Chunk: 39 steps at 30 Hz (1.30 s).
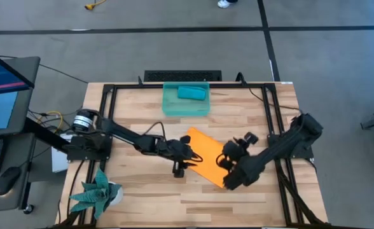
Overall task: Roll microfiber towels into tight, uniform cylinder then place into a basket
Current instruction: Roll the yellow microfiber cloth
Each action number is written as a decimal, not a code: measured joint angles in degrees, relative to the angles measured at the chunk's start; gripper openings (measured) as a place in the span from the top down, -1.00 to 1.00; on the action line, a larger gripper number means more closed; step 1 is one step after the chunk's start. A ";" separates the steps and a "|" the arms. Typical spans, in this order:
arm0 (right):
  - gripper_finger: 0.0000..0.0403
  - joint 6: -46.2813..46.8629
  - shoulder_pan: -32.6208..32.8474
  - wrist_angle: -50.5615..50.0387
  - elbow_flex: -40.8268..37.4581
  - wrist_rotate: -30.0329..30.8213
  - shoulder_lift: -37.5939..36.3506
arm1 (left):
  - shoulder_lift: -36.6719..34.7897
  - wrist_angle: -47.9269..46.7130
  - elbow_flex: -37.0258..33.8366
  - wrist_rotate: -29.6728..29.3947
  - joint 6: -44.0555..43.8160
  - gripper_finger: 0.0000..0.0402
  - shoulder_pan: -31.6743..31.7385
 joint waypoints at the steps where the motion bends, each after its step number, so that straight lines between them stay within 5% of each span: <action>1: 0.29 -0.48 -0.41 -0.08 -0.01 1.91 -1.54 | 1.43 3.08 0.00 0.00 -0.70 0.29 -0.30; 7: 0.35 2.91 -1.55 0.42 -1.14 9.42 -8.73 | 8.17 11.69 2.55 -0.20 -3.05 0.29 -1.71; 12: 0.38 6.59 -1.19 0.63 -3.70 9.13 -10.29 | 13.29 11.60 6.07 -0.24 -6.20 0.29 -1.73; 21: 0.39 5.21 -1.96 1.56 -3.90 8.18 -9.53 | 18.38 2.42 9.46 -0.75 -11.22 0.30 -1.33; 31: 0.39 5.05 -4.06 1.50 -3.88 8.29 -9.51 | 17.58 -32.39 19.45 -1.16 0.07 0.30 -3.63; 39: 0.39 5.00 -5.33 1.88 -3.88 8.24 -9.51 | 18.31 -66.22 30.70 -24.37 -1.59 0.30 -11.25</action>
